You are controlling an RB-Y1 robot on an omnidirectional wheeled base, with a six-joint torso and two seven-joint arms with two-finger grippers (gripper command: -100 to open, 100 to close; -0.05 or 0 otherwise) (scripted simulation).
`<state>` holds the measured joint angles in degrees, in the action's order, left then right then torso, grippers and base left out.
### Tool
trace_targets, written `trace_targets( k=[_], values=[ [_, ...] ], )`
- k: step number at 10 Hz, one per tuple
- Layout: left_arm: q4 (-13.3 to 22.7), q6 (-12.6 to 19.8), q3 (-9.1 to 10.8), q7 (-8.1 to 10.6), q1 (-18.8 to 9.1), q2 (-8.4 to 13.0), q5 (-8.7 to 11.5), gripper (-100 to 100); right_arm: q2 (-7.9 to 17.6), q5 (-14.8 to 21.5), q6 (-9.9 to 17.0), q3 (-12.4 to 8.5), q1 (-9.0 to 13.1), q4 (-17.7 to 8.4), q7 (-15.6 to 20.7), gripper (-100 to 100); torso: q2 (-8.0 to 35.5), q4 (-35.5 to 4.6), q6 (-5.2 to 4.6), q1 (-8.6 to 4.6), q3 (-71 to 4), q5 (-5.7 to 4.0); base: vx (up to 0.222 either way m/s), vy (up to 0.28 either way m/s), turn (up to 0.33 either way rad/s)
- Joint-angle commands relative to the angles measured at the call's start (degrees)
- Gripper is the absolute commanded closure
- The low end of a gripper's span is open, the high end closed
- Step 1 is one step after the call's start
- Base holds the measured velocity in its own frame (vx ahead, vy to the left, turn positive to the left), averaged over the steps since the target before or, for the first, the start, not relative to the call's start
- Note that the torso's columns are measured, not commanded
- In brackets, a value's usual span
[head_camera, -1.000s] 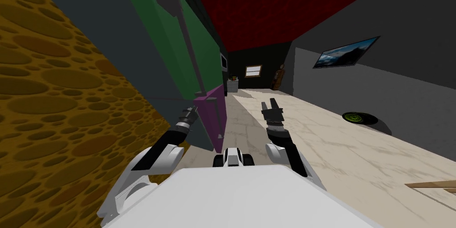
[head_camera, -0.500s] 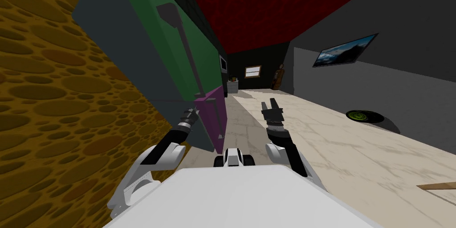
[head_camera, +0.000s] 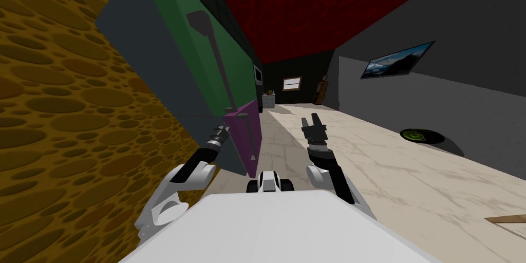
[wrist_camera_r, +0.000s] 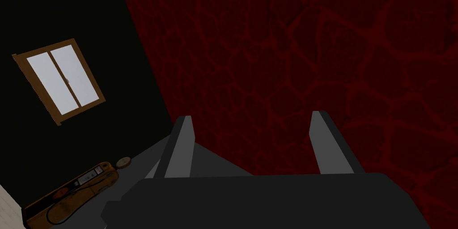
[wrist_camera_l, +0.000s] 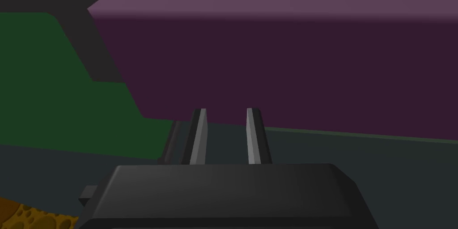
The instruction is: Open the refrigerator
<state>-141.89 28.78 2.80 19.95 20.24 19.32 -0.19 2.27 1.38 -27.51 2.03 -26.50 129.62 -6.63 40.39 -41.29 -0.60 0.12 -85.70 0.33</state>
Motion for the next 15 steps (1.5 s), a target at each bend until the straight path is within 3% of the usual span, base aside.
trace_targets(
  k=[1, 5, 8, 10, 13, 15],
  values=[
    [0.4, 2.3, 0.25, 0.27, -1.1, 0.2, 0.1, -100, 0.0, 0.0, 0.0, 0.0, 0.0, 0.0, 0.0, 0, -0.1, 0.0, -0.11, -0.34, -0.1, -0.10, 0.031, -0.162, 0.028],
    [1.0, 4.3, 1.12, 0.88, -2.5, 1.0, 0.4, -100, 0.0, 0.0, 0.0, 0.0, 0.0, 0.0, 0.0, 0, -0.9, 0.3, -0.36, 0.33, -0.6, 0.12, 0.030, -0.077, 0.012],
    [1.4, 4.7, 1.33, 1.01, -2.8, 1.2, 0.4, -100, 0.0, 0.0, 0.0, 0.0, 0.0, 0.0, 0.0, 0, -1.1, 0.3, -0.53, 0.10, -0.8, 0.08, 0.004, -0.012, -0.004],
    [0.9, 7.0, 2.13, 1.87, -3.6, 2.1, 0.7, -100, 0.0, 0.0, 0.0, 0.0, 0.0, 0.0, 0.0, 0, -1.4, 0.4, -0.66, -0.25, -0.9, -0.03, 0.040, -0.085, 0.030],
    [-5.1, 9.4, 2.85, 2.93, -4.0, 3.3, 0.9, -100, 0.0, 0.0, 0.0, 0.0, 0.0, 0.0, 0.0, 0, -1.4, 0.3, -0.80, -0.23, -1.0, -0.06, 0.014, -0.092, -0.006],
    [-6.9, 9.6, 2.91, 3.02, -4.0, 3.4, 0.9, -100, 0.0, 0.0, 0.0, 0.0, 0.0, 0.0, 0.0, 0, -1.3, -0.1, -0.86, -0.13, -1.0, -0.36, 0.002, -0.030, -0.013]
  ],
)
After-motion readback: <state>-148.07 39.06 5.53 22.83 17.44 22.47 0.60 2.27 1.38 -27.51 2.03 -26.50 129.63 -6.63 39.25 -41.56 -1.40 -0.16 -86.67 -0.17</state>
